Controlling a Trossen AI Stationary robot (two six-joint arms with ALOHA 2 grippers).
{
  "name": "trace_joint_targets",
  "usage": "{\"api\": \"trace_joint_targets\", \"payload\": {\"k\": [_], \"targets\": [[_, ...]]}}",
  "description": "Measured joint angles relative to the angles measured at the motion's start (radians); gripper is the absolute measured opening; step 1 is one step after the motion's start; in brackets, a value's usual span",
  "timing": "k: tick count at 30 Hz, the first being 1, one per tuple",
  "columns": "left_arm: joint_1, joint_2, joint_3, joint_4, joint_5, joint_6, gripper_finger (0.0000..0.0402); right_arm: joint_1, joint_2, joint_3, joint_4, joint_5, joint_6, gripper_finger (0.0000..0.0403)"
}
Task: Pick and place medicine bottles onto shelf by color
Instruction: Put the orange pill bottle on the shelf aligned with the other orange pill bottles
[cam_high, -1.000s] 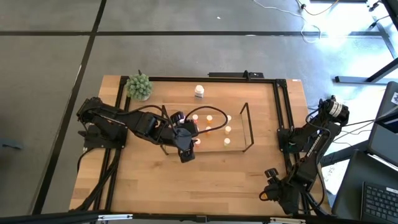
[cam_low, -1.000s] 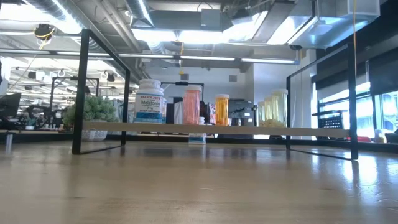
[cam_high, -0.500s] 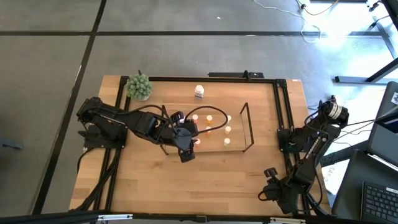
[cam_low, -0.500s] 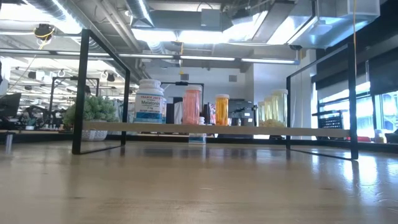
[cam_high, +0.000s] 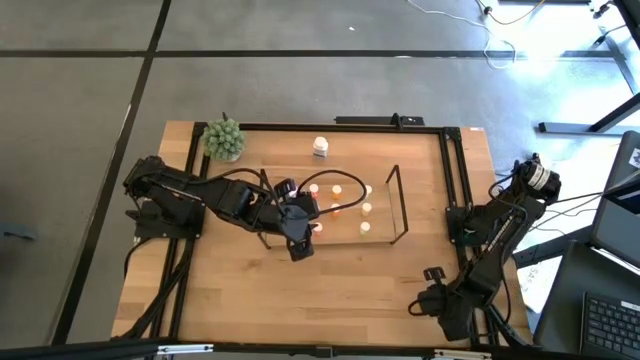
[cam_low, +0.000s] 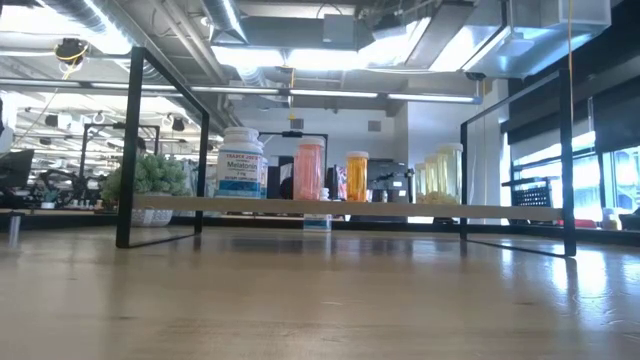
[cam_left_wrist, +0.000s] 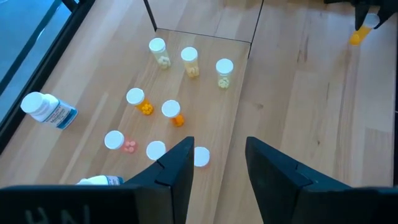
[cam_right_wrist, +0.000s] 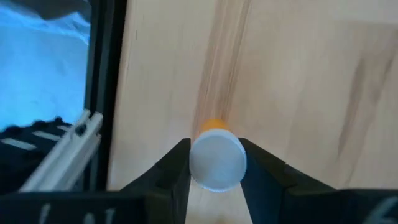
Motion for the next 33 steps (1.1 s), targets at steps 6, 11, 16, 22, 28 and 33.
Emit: {"api": "trace_joint_targets", "payload": {"k": [6, 11, 16, 22, 28, 33], "targets": [[0.0, 0.0, 0.0, 0.0, 0.0, 0.0, 0.0137, -0.08, -0.009, 0.078, -0.077, 0.004, -0.062, 0.0113], [0.004, 0.0, 0.0, 0.0, 0.0, 0.008, 0.0137, -0.156, -0.009, 0.133, -0.158, 0.005, -0.11, 0.0118], [0.016, 0.0, 0.0, -0.001, 0.0, 0.033, 0.0137, -0.268, -0.009, 0.211, -0.176, 0.004, -0.188, 0.0115], [0.018, 0.0, 0.0, -0.001, -0.001, 0.061, 0.0137, -0.44, -0.009, 0.321, -0.194, 0.004, -0.276, 0.0115], [0.015, 0.0, 0.0, -0.001, 0.0, 0.06, 0.0137, -0.618, -0.008, 0.407, -0.195, 0.008, -0.379, 0.0116], [0.015, 0.0, 0.0, -0.002, 0.0, 0.045, 0.0137, -0.732, 0.008, 0.433, -0.141, 0.006, -0.464, 0.0116]]}}
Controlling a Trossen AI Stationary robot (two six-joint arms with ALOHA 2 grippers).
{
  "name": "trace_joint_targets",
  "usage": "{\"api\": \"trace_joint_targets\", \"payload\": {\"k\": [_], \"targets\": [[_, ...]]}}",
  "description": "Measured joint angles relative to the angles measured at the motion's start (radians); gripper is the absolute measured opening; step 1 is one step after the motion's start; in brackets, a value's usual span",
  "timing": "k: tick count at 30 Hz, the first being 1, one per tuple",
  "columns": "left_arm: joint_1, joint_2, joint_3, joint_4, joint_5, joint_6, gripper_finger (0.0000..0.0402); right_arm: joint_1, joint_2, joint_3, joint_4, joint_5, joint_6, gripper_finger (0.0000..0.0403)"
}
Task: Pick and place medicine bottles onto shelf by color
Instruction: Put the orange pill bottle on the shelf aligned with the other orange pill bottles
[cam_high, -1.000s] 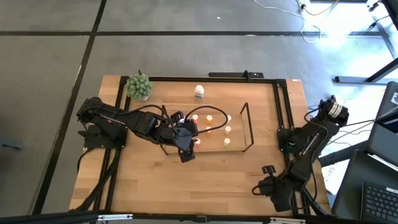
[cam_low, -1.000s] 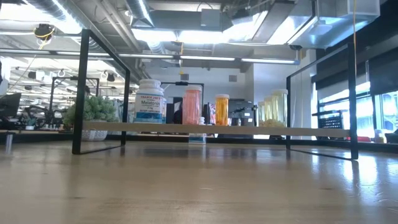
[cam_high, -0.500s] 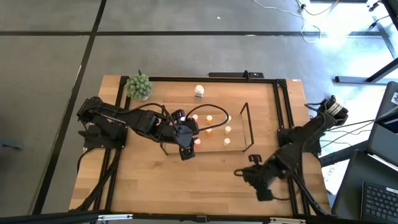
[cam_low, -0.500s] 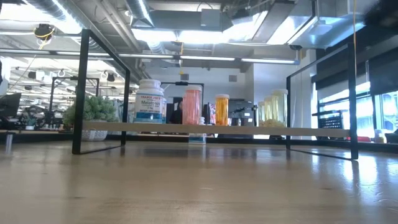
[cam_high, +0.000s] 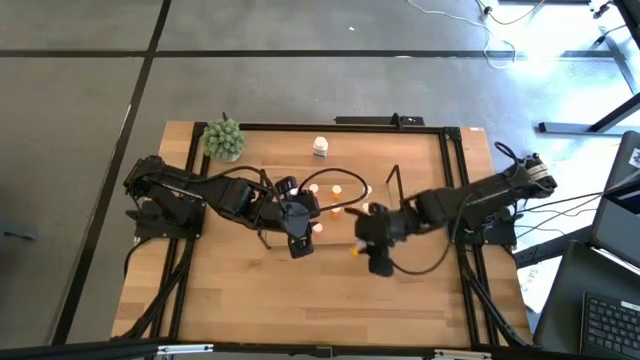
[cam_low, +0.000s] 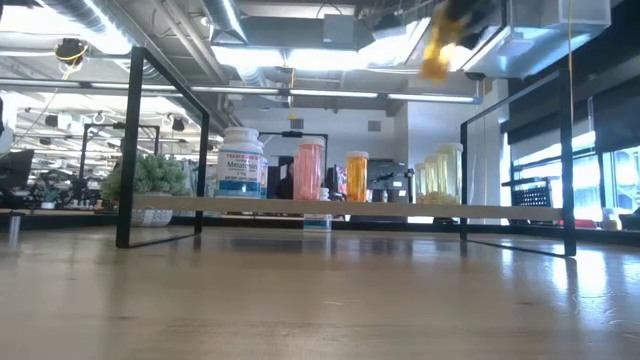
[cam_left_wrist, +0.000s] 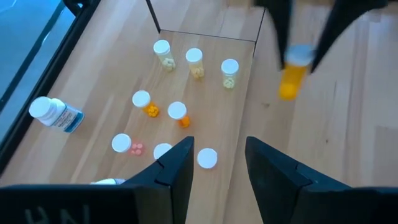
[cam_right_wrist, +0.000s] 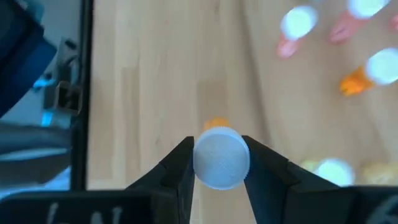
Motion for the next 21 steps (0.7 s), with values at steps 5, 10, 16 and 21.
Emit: {"api": "trace_joint_targets", "payload": {"k": [5, 10, 16, 21], "targets": [[-0.005, 0.0, 0.0, 0.0, 0.0, -0.019, 0.0137, -0.088, 0.027, 0.002, 0.054, 0.0, -0.051, 0.0116], [-0.011, 0.0, 0.0, -0.004, 0.0, -0.043, 0.0137, -0.142, 0.089, 0.002, 0.062, -0.004, -0.096, 0.0116], [-0.013, -0.002, 0.0, -0.005, 0.001, -0.067, 0.0137, -0.169, 0.166, 0.002, 0.065, -0.012, -0.145, 0.0116], [-0.013, -0.022, 0.0, -0.007, 0.001, -0.073, 0.0137, -0.183, 0.218, 0.001, 0.075, -0.012, -0.186, 0.0116]]}}
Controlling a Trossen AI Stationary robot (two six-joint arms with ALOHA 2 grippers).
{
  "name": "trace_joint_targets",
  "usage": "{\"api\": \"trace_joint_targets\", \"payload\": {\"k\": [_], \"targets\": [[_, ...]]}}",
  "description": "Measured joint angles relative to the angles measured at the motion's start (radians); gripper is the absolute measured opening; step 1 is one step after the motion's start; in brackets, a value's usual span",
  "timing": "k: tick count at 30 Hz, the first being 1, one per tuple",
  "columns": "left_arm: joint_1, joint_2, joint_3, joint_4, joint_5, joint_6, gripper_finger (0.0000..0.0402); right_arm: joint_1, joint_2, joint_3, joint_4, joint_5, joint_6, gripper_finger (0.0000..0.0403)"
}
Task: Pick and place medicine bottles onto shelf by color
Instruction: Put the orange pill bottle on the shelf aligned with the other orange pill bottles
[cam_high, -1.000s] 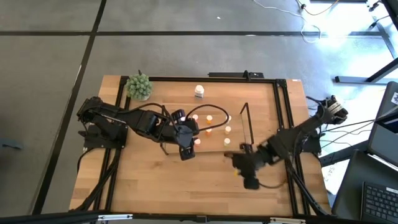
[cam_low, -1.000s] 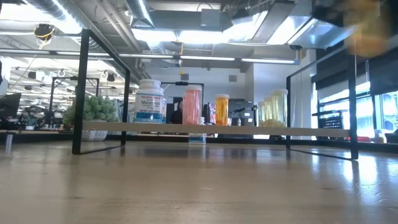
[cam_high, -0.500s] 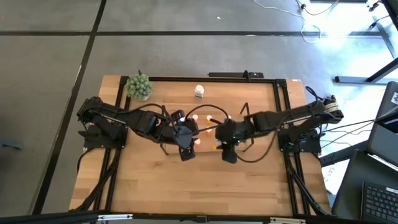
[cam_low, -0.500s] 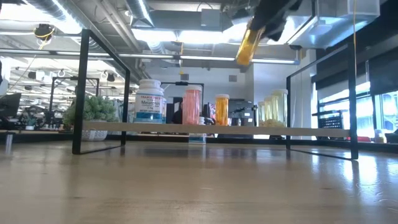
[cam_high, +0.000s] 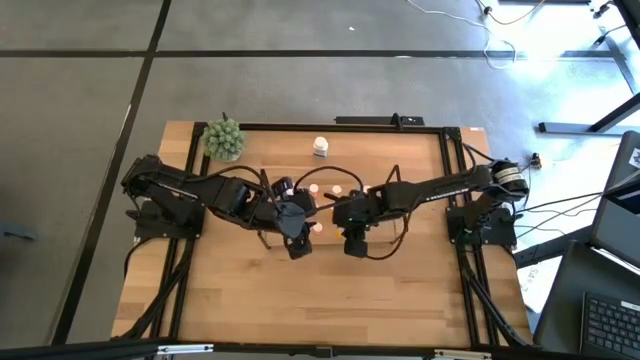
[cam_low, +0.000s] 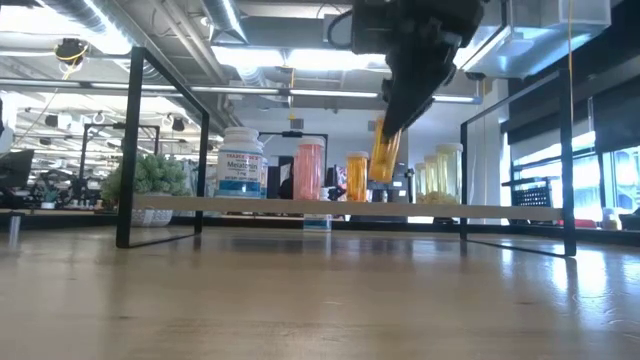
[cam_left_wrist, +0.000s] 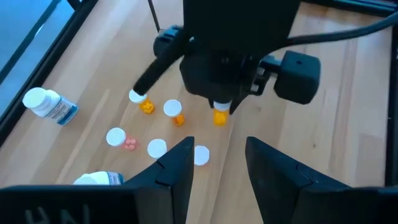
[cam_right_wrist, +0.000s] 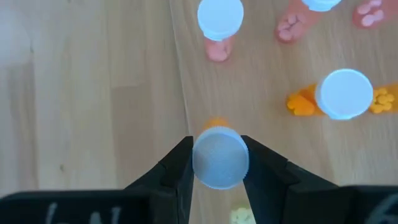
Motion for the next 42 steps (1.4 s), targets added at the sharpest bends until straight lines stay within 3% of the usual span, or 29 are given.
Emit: {"api": "trace_joint_targets", "payload": {"k": [42], "targets": [[-0.004, -0.048, 0.0, 0.003, -0.001, 0.002, 0.0137, -0.028, 0.079, -0.002, 0.07, -0.025, -0.059, 0.0137]]}}
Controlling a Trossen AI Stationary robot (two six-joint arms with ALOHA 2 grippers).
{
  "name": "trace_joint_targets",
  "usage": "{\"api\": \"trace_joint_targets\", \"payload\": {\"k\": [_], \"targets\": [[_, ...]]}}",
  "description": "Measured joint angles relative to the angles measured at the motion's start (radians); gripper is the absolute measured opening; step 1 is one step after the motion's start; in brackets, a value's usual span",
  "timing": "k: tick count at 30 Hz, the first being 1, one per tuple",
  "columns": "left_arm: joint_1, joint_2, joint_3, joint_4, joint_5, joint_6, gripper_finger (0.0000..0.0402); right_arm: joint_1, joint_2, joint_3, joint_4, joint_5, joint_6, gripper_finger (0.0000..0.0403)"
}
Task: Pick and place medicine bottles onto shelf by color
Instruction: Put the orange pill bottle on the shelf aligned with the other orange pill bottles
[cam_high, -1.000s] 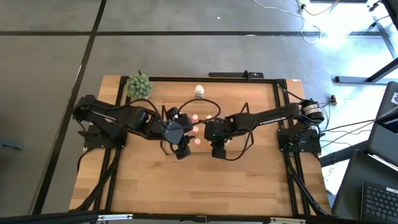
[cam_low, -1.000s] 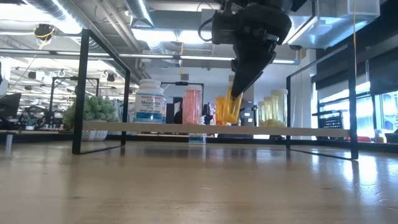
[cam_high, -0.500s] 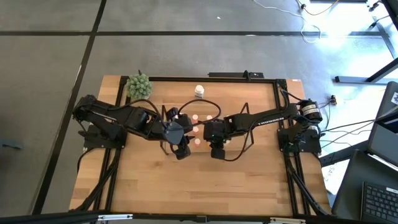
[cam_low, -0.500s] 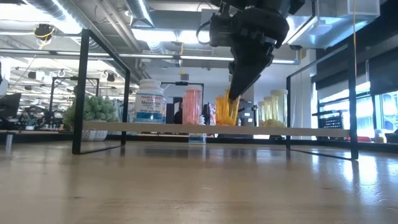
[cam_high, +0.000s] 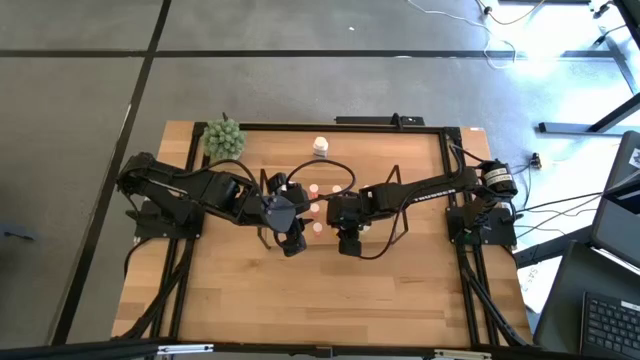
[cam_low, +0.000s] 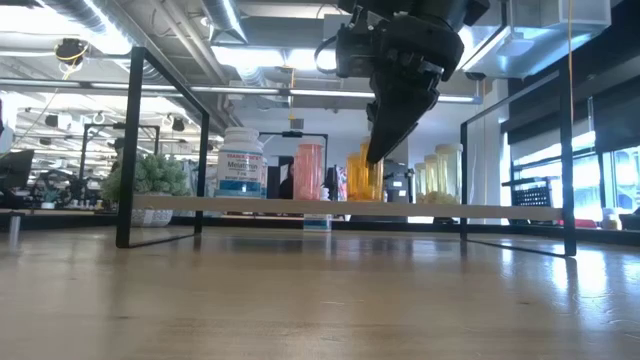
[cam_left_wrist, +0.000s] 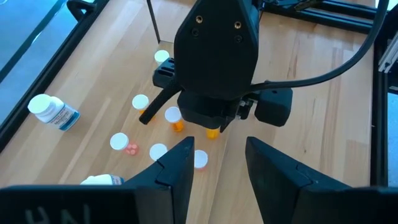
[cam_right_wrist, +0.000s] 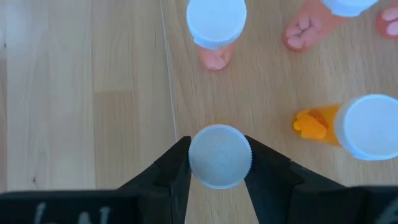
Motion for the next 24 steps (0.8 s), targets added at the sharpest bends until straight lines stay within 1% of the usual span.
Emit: {"api": "trace_joint_targets", "payload": {"k": [13, 16, 24], "targets": [[0.0, 0.0, 0.0, 0.0, 0.0, 0.0, 0.0137, 0.0, -0.001, 0.0, 0.0, 0.0, 0.023, 0.0137], [0.0, 0.0, 0.0, 0.001, 0.0, 0.0, 0.0137, 0.0, -0.002, 0.0, -0.001, 0.0, 0.023, 0.0149], [0.0, 0.0, 0.0, 0.0, 0.0, 0.0, 0.0137, 0.0, -0.002, 0.0, 0.0, 0.0, 0.002, 0.0203]]}}
